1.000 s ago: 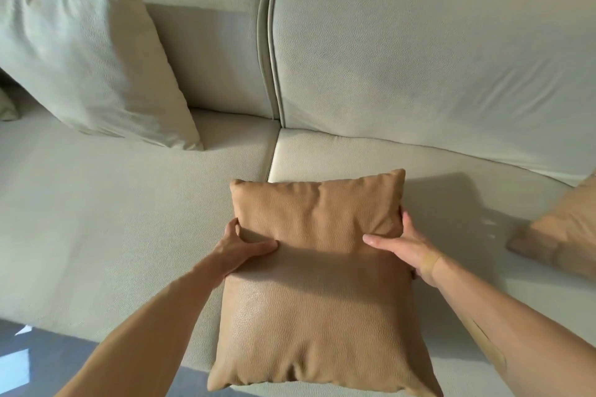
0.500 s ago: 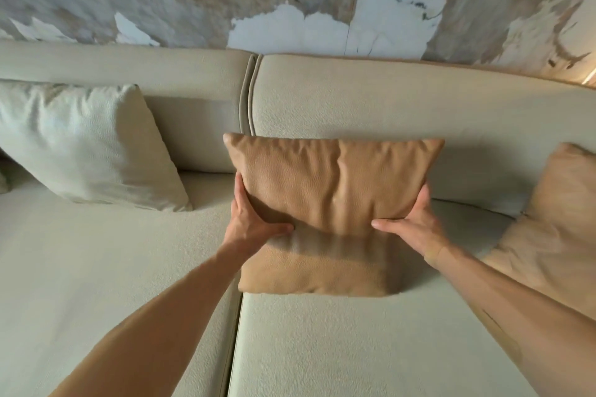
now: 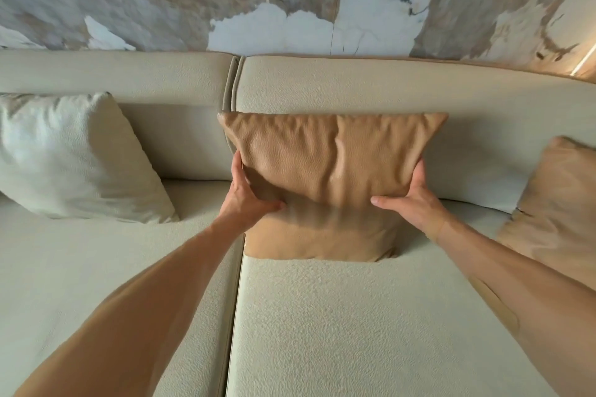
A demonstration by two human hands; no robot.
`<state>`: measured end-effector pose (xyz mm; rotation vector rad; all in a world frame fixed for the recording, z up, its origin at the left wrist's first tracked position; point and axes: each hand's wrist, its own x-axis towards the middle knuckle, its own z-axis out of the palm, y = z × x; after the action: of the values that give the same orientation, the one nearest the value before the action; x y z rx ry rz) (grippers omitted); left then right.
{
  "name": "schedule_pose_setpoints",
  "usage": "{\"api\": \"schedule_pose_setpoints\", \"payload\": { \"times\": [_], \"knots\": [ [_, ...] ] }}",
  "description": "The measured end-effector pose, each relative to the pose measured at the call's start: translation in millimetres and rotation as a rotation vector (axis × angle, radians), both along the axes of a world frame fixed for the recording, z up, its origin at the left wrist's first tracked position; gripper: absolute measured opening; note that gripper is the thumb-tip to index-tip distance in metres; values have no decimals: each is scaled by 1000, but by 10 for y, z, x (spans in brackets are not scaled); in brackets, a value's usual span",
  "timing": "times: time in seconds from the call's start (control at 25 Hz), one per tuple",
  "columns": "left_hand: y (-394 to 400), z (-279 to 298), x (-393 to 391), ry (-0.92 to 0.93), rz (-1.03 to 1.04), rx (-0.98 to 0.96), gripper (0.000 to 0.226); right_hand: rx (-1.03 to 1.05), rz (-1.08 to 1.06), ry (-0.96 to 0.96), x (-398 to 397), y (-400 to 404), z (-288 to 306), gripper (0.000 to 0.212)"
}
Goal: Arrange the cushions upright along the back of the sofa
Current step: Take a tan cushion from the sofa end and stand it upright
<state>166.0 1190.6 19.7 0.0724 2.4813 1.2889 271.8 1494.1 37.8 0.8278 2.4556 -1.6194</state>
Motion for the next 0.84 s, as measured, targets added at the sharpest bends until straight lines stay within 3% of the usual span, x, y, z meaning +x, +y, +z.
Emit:
{"api": "schedule_pose_setpoints", "payload": {
  "times": [0.16,0.28,0.44,0.56,0.84],
  "knots": [
    [38,61,-110,-78,-88,-15,140,28,-3,-32,-19,102,27,128],
    [74,72,-157,-140,-151,-148,140,101,46,-84,-21,104,63,129],
    [62,140,-159,-88,-129,-224,131,337,74,-138,-17,65,112,125],
    [-31,220,-76,-49,-200,-237,126,404,98,-113,96,-18,245,123],
    [-394,890,256,79,-266,-327,117,713,397,-211,412,-229,1065,103]
  ]
}}
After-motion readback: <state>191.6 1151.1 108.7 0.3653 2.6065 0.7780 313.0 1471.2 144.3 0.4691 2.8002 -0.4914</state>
